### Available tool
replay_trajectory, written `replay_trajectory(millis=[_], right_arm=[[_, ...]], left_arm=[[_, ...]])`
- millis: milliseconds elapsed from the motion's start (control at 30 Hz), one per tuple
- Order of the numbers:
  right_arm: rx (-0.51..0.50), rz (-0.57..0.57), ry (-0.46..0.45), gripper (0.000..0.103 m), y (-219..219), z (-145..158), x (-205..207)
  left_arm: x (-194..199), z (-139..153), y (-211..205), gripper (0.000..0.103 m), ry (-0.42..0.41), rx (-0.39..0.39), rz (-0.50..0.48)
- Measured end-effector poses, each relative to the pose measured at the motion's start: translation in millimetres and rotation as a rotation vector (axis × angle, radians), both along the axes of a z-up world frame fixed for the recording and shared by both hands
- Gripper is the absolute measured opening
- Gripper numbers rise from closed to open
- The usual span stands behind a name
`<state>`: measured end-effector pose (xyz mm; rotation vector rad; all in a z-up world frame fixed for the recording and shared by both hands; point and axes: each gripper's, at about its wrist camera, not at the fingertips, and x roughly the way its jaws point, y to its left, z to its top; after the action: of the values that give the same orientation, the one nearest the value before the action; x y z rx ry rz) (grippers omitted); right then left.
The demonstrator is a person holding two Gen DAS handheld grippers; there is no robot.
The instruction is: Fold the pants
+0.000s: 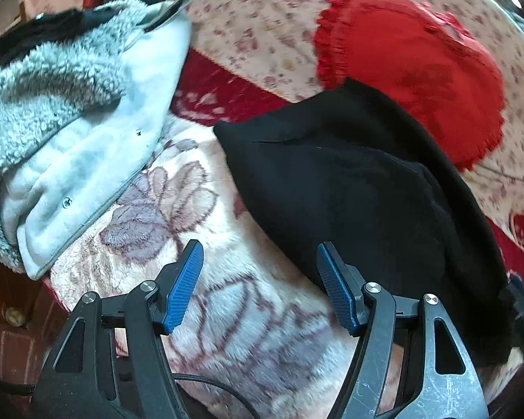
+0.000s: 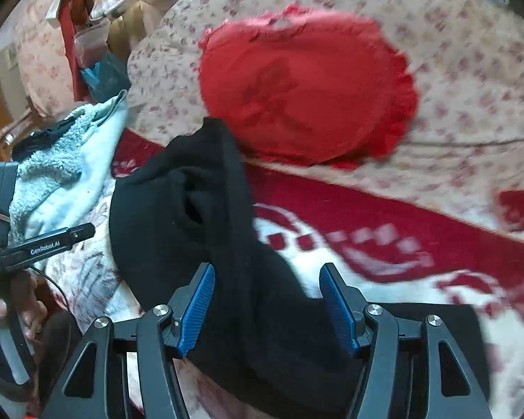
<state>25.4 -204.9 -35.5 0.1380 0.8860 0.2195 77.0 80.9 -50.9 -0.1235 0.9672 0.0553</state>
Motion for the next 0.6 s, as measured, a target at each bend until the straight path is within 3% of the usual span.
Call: replay_trajectory(millis=[67, 133, 200, 500, 600], right_arm=[[0.051, 0.058, 0.011, 0.042, 2, -10, 7], [0.012, 0.049, -0.001, 0.017, 1, -15, 14], [-0.018, 0.049, -0.012, 0.007, -6, -16, 26], [-0.317, -0.026, -0.091, 0.006, -22, -3, 116], [-0.266, -0.029, -0.032, 0.006, -27, -15, 142]], left_arm=[[8, -3, 4, 0.068, 0.006, 0.003, 0.012], [15, -7, 7, 0.068, 0.011, 0.008, 0.02], [24, -12, 10, 0.068, 0.017, 0.001, 0.028], [64, -33, 23, 0.068, 0.071, -0.073, 0.068], [77, -37, 25, 0.068, 0.092, -0.11, 0.087]])
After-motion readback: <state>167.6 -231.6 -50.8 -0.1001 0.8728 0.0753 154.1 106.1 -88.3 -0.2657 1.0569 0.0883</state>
